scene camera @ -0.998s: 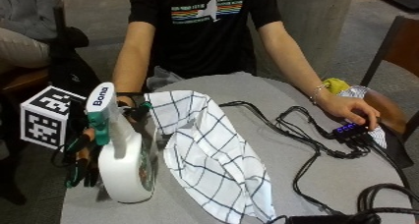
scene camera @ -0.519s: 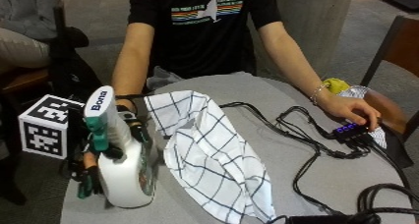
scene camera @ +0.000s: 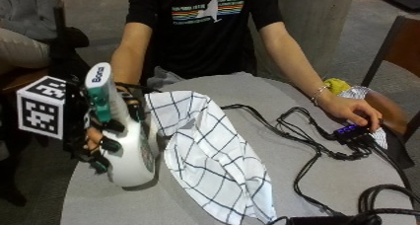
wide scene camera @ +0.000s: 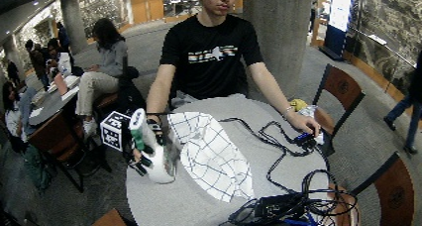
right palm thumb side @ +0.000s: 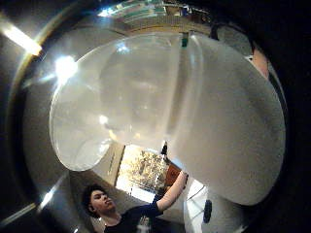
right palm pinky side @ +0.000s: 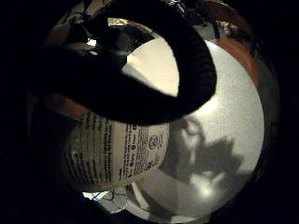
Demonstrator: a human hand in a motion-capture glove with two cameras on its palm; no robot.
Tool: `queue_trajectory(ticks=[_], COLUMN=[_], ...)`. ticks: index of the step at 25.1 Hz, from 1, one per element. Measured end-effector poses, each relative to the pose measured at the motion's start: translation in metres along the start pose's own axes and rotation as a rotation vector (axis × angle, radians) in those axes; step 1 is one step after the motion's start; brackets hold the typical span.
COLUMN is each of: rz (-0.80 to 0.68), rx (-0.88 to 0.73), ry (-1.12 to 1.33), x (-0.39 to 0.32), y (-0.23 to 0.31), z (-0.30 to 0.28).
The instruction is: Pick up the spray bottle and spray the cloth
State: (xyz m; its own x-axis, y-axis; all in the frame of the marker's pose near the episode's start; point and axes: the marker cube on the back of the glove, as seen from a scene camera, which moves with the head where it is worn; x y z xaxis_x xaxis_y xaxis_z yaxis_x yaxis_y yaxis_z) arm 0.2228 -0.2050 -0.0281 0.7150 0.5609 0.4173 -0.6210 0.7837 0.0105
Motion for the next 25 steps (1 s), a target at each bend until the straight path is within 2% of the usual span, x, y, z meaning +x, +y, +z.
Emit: queue_trajectory(ticks=[6,16,25], rz=[-0.006,0.251,0.407], rx=[-0.232,-0.697,-0.838], ry=[0.074,0.157,0.326], x=[-0.045,-0.077,-0.073], y=[0.027,0.086,0.104], z=[-0.007,0.008,0.015])
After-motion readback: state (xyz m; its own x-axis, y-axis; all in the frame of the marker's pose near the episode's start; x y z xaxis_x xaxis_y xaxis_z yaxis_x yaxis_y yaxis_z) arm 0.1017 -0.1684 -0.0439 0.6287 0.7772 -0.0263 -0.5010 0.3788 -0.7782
